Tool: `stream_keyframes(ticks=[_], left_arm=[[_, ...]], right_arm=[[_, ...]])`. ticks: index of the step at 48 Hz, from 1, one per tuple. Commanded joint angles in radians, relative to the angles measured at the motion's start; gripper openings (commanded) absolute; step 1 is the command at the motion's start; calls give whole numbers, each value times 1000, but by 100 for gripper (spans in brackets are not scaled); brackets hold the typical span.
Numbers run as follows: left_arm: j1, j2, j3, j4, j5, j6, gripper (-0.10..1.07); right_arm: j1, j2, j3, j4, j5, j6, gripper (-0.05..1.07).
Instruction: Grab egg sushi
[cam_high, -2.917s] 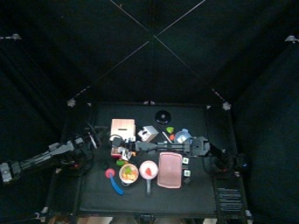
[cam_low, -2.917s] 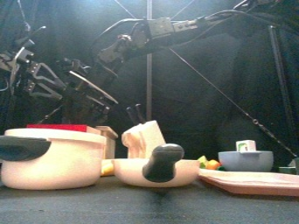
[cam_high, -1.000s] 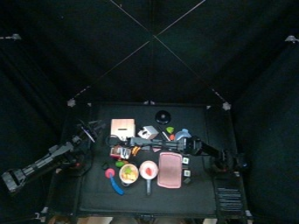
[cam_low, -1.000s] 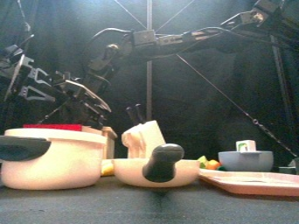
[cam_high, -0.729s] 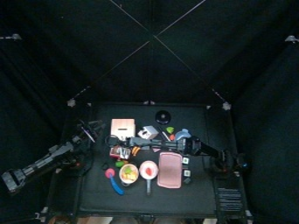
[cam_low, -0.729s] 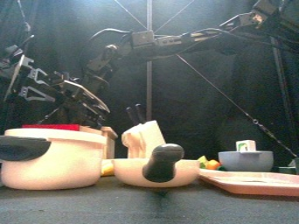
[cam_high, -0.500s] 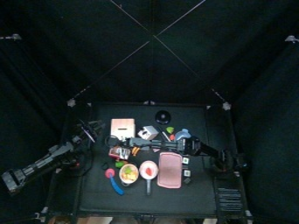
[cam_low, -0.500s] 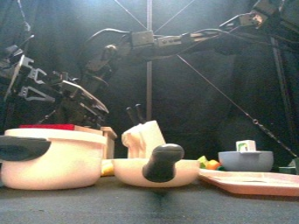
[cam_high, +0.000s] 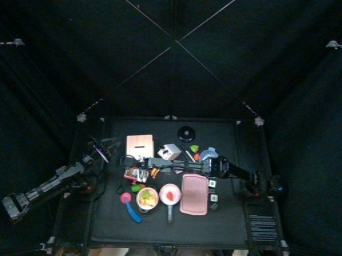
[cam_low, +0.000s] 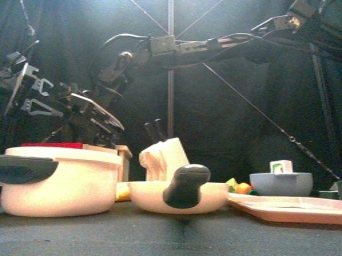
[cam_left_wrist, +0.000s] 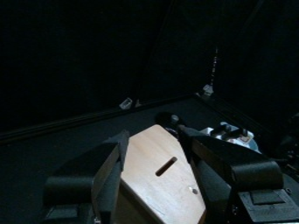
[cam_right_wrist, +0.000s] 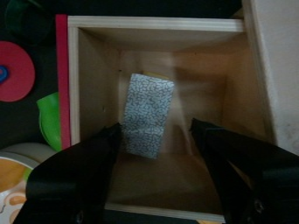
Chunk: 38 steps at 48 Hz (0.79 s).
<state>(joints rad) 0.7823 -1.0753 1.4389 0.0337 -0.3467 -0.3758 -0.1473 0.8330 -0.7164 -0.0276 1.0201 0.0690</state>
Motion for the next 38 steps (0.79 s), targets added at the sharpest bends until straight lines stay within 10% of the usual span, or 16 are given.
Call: stream_keyframes(ticks=[1, 38], left_arm=[[0, 8, -14, 2, -5, 0, 86], [0, 8, -11, 0, -3, -2, 86]], right_arm=[[-35, 12, 3, -14, 0, 0, 102], [-26, -31, -5, -57, 12, 2, 73]])
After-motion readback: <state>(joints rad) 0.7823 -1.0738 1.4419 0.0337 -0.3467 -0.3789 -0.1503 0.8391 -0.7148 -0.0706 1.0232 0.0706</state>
